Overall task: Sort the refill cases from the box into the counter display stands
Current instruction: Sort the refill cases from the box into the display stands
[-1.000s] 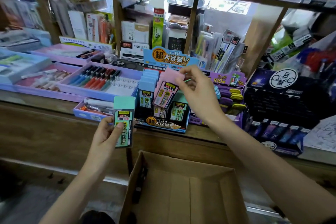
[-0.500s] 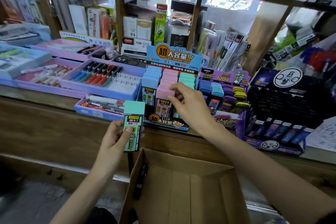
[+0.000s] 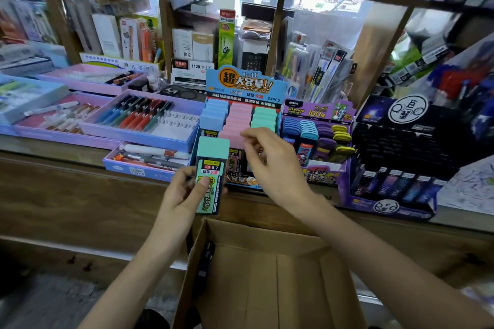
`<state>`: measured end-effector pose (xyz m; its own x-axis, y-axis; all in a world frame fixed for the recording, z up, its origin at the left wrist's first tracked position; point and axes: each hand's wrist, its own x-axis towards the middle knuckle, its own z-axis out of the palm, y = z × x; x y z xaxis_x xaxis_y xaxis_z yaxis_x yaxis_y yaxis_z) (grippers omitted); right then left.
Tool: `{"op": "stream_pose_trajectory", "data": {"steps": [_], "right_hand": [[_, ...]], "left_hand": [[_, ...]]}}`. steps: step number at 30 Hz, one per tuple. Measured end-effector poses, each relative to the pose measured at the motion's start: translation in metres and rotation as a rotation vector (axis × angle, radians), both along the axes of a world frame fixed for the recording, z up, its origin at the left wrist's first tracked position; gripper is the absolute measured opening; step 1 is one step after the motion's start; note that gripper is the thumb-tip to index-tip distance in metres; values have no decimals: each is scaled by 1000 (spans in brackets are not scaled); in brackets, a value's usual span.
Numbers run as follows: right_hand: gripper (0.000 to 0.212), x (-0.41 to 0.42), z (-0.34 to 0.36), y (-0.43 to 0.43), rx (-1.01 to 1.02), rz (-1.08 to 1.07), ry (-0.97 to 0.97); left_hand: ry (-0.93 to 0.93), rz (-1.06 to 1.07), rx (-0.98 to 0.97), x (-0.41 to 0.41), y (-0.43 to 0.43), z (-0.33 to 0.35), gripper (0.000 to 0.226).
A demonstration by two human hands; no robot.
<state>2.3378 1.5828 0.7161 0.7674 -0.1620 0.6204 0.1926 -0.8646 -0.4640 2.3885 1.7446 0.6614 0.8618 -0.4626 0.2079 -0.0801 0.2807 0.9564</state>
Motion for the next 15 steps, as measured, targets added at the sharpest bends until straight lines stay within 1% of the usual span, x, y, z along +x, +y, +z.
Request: {"op": "stream_pose_trajectory", "data": {"steps": [2,3,6,8,12,13,15], "right_hand": [[15,-10,2,0,136,7,20],[14,-15,4,-1,194,21,35],[28,-27,10,-8,276,66,67],[32,-33,12,-13,334,81,104],[24,-33,13,-27,484,30,121],[22,-31,14,-29,518,37,119],[10,-27,16,-34,606,97,119]], "left_hand": [[-52,1,24,0,-8,5,13],[-69,-2,30,0,-13,8,12],[-103,-46,32,-1,-27,15,12],[-124,-79,25,-4,-37,19,16],[-164,-135,4,-10,-53,24,22],[-170,-147,7,-11,-56,24,23],[-174,-160,15,-13,-63,25,25]]}}
